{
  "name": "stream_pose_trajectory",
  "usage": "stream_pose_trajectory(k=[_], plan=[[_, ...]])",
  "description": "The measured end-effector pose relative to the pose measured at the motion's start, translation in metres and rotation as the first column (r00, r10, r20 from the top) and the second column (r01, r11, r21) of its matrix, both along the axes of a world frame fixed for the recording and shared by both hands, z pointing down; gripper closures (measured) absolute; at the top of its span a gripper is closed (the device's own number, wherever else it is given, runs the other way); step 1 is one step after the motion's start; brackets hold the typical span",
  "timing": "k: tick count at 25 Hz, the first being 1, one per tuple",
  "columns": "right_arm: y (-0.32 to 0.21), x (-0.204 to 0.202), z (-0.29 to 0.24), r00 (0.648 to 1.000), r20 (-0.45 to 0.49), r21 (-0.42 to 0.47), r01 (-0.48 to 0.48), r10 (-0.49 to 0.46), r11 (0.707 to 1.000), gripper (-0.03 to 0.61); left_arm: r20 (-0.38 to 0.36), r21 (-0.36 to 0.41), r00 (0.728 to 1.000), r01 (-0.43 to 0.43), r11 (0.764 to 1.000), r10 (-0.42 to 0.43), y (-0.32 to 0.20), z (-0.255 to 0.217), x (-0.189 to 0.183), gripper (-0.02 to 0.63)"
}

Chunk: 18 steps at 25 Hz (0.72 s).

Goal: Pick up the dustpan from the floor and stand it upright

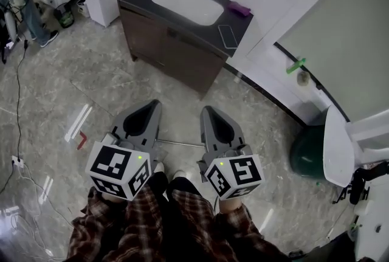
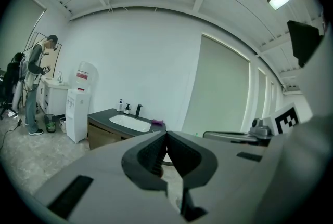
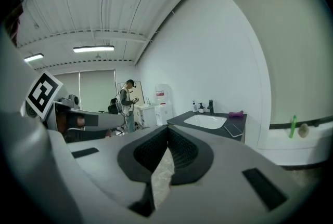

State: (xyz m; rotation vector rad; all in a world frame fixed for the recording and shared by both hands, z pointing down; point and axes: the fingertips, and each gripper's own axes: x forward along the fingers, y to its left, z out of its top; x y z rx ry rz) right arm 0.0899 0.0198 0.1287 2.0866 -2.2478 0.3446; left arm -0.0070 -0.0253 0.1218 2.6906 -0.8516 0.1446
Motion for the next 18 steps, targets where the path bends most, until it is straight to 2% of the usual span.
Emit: stream_pose_trajectory(k=[12,18], plan=[[-0.026,-0.006,0.02,0.999,-0.012,-0.079,0.044,-0.045,0.996,0.568,-0.011,-0.058,0.998,0.066,0.996,-0.067,-0.032,0.019,-0.019,0.602],[-0.033,0.004,0.049,0.997,0.0,-0.143,0.075,-0.076,0.987,0.568,0.021,-0.099,0.992,0.127,0.987,-0.125,-0.038,0.047,-0.024,0.602]])
